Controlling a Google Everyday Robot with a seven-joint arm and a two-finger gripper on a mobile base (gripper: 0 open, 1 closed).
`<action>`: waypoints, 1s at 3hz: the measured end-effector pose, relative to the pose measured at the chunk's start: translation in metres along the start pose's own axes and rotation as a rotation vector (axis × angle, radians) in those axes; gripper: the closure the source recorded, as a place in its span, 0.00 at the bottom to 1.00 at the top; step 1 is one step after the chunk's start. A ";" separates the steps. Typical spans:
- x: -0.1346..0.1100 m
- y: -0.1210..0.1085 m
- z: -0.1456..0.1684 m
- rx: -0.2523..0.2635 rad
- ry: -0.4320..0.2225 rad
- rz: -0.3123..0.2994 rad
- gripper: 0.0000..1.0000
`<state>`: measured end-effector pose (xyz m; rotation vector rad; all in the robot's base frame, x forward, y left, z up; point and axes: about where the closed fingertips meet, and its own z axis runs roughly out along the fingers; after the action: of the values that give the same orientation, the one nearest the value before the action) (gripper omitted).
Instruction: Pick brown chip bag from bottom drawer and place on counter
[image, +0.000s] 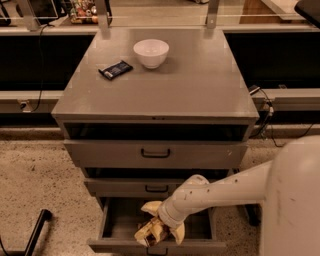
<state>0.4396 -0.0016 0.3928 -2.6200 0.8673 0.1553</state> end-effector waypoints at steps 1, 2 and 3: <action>0.010 0.001 0.040 -0.033 0.002 0.037 0.00; 0.010 0.001 0.071 -0.051 -0.021 0.050 0.00; 0.010 0.008 0.097 -0.050 -0.048 0.064 0.00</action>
Offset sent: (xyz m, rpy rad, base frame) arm 0.0120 0.0365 -0.1028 -0.0290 0.0974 -0.0318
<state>0.4441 0.0239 0.2989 -2.6238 0.9425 0.2591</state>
